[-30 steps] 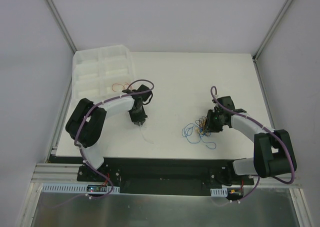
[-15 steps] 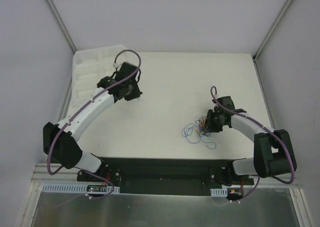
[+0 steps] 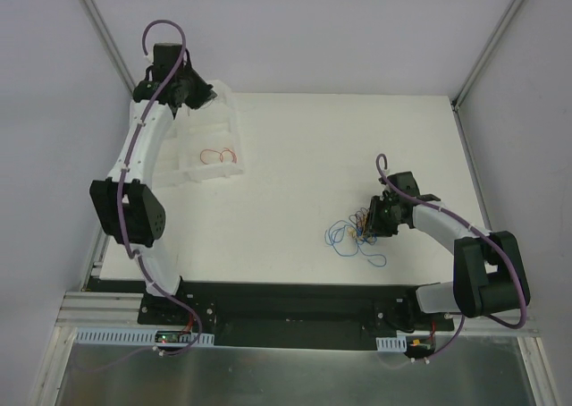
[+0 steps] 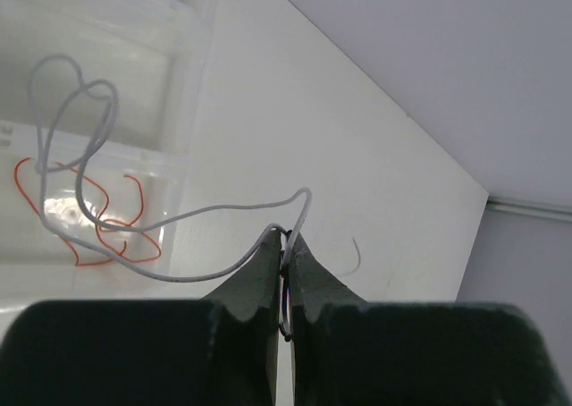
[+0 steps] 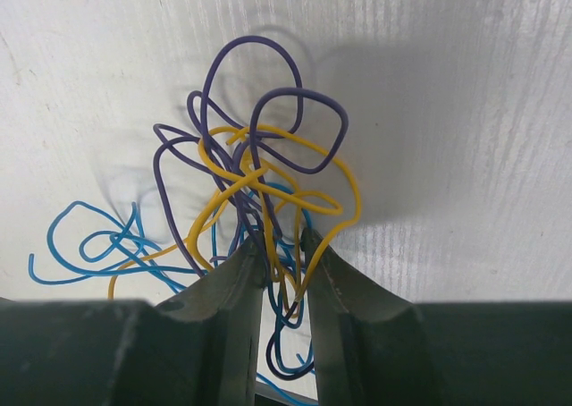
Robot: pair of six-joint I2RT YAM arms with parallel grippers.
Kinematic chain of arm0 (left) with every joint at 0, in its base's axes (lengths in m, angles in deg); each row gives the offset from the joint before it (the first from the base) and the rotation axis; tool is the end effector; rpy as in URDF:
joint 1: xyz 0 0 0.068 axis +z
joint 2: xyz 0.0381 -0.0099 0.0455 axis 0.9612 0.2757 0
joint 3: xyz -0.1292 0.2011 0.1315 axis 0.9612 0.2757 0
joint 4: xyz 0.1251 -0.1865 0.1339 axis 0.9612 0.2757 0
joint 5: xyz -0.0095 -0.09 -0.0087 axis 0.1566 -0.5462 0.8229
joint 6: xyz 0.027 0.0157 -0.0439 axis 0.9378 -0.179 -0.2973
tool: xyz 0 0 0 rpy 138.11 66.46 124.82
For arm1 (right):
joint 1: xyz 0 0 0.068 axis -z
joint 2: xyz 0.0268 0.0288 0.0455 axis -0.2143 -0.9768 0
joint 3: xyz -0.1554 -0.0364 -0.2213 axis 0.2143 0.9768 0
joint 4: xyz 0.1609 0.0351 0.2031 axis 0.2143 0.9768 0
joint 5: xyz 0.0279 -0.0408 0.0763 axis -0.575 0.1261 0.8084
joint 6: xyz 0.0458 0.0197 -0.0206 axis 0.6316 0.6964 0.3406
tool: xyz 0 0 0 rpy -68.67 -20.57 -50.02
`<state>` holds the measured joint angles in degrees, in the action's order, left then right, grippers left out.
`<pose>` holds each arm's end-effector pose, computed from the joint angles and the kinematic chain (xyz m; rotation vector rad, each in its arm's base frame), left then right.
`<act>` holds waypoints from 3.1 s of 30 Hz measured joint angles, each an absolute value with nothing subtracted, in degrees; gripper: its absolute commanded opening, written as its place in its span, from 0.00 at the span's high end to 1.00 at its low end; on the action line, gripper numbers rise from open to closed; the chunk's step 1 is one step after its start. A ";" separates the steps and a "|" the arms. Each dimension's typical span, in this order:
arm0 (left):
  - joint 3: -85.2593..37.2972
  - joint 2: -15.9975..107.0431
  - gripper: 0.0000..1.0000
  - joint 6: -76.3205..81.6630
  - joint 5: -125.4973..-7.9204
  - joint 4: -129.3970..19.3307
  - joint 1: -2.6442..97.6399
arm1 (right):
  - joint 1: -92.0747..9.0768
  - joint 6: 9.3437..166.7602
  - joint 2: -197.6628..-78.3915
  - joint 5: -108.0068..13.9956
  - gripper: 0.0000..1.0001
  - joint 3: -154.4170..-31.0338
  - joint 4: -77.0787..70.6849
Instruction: Untangle the cables
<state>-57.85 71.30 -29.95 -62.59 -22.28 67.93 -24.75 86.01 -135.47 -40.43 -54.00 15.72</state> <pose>0.4062 -0.0458 0.4054 -0.6338 1.9780 -0.6213 0.2354 0.0605 0.1593 -0.2604 2.6369 0.4284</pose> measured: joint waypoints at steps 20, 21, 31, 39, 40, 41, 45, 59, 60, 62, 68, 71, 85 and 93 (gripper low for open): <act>-65.92 96.33 1.00 -51.35 -71.33 -25.79 75.43 | -24.89 85.42 -135.53 -40.36 0.71 -54.06 15.78; -65.74 96.33 1.00 -51.33 -70.68 -25.90 75.76 | -24.89 85.42 -135.53 -40.36 0.71 -54.08 15.78; -65.04 96.31 0.46 -45.63 -63.84 -24.81 78.34 | -24.91 85.42 -135.64 -40.25 0.70 -54.19 15.87; -66.59 96.15 0.30 -36.84 -63.40 -23.43 75.67 | -24.91 85.23 -135.97 -40.19 0.70 -54.50 16.15; -66.77 95.87 0.31 -35.53 -62.59 -23.48 74.64 | -24.91 85.23 -135.99 -40.19 0.70 -54.50 16.15; -66.79 95.61 0.32 -34.46 -62.26 -23.52 73.72 | -24.91 85.23 -135.99 -40.19 0.70 -54.52 16.15; -69.28 95.39 0.35 -28.97 -61.93 -23.61 67.65 | -24.97 85.20 -136.01 -40.21 0.69 -54.56 16.15; -74.86 102.91 0.38 -22.22 -59.22 -27.37 56.04 | -26.07 85.01 -136.25 -40.95 0.68 -55.07 16.50; -73.72 103.00 0.38 -25.82 -59.25 -27.37 56.28 | -26.20 85.01 -136.32 -40.91 0.68 -55.09 16.50; -72.39 103.67 0.41 -33.23 -59.53 -27.17 56.89 | -26.50 84.96 -136.49 -40.84 0.68 -55.20 16.48; -72.30 108.37 0.40 -54.96 -60.86 -27.87 57.86 | -27.31 84.81 -137.13 -40.89 0.69 -55.77 16.55; -71.58 109.42 0.39 -62.17 -60.69 -28.26 57.57 | -27.31 84.79 -137.15 -40.89 0.69 -55.77 16.57; -68.15 109.73 0.46 -83.74 -58.28 -27.72 56.30 | -27.35 84.77 -137.17 -40.89 0.69 -55.77 16.57; -83.47 112.96 0.44 -65.21 -51.49 -24.46 55.98 | -27.38 84.77 -137.17 -40.89 0.69 -55.77 16.57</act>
